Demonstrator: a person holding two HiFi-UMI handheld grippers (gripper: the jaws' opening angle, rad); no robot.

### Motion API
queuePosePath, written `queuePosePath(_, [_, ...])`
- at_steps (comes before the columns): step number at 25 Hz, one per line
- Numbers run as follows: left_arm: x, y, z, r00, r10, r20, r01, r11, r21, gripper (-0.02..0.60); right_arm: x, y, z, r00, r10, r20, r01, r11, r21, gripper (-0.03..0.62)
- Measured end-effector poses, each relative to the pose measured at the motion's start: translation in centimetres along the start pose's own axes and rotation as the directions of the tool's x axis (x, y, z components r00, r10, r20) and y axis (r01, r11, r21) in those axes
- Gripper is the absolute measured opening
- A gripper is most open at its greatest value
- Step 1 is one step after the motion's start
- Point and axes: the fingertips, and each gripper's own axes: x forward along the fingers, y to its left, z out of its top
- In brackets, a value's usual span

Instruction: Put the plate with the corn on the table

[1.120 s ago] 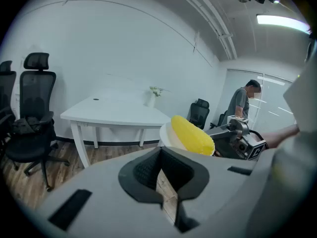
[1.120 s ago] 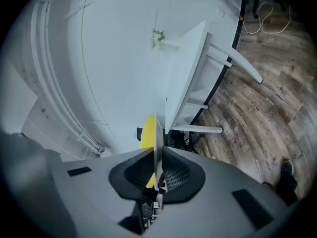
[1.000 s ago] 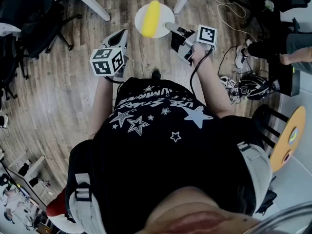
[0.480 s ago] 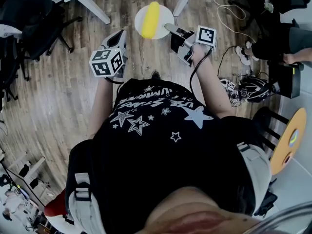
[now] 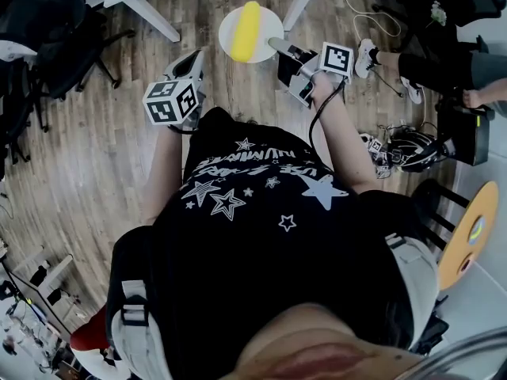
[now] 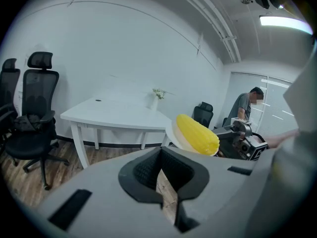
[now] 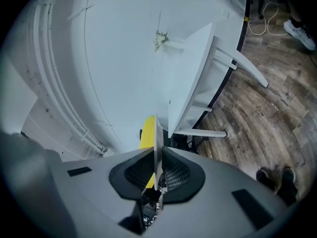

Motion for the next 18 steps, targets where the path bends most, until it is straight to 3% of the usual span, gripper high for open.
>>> queuePosePath(9, [2.9, 1.9, 1.2, 0.999, -0.028, -0.016, 0.028, 1.0, -0.008, 0.005, 1.8, -0.6, 2.0, 1.0, -0.014, 0.011, 0.014, 1.0, -0.002, 0.035])
queuePosePath(18, [10.0, 6.3, 5.6, 0.997, -0.076, -0.007, 0.076, 0.997, -0.007, 0.005, 6.4, -1.4, 8.4, 0.998, -0.042, 0.041, 0.043, 0.999, -0.022, 0.035])
